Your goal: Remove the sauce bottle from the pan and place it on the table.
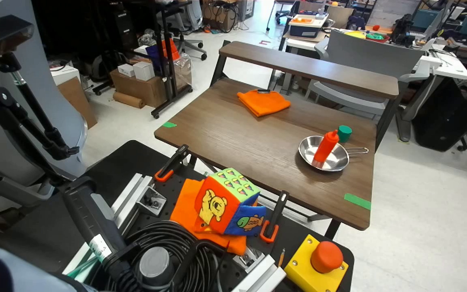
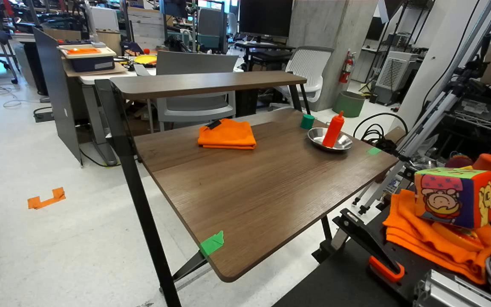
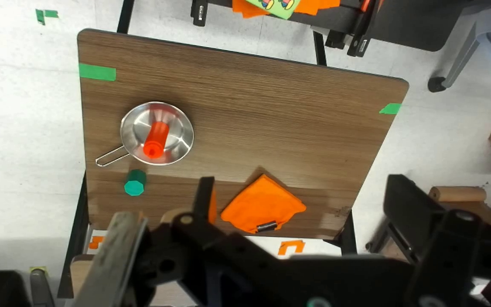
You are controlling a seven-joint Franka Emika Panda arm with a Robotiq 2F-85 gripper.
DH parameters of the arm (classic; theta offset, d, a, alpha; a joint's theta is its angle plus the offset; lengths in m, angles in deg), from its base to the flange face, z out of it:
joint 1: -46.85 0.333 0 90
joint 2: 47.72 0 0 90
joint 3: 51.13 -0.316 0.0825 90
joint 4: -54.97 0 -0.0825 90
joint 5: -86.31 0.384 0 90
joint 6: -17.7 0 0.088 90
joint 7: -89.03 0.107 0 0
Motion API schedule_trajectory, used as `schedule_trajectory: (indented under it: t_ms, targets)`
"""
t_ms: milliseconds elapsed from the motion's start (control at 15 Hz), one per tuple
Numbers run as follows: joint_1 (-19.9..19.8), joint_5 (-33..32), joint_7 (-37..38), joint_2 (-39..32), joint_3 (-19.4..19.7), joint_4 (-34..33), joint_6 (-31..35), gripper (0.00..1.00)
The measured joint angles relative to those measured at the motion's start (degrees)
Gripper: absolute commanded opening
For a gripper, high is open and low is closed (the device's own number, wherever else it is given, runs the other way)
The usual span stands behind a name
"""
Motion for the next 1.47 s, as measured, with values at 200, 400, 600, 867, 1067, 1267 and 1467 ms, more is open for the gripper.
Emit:
schedule_trajectory:
  t_ms: [200,400,600,867,1067,1267,1467]
  targets:
    - [-0.37,0.0,0.13,-1.69,0.16,-0.02,2.68,1.0]
    - [-0.43,0.33,0.1,-6.41,1.42,-0.27,9.68,1.0]
    - [-0.44,1.86,0.05,-13.98,3.18,-2.12,16.18,1.0]
    - [-0.58,6.02,0.04,-27.17,4.19,-8.04,22.04,1.0]
    - [-1.68,7.54,0.5,-37.35,3.39,-13.73,23.65,1.0]
    - [-4.0,7.35,2.73,-46.76,0.91,-19.41,23.76,1.0]
    - [-5.9,6.27,5.72,-54.87,-1.7,-24.42,23.76,1.0]
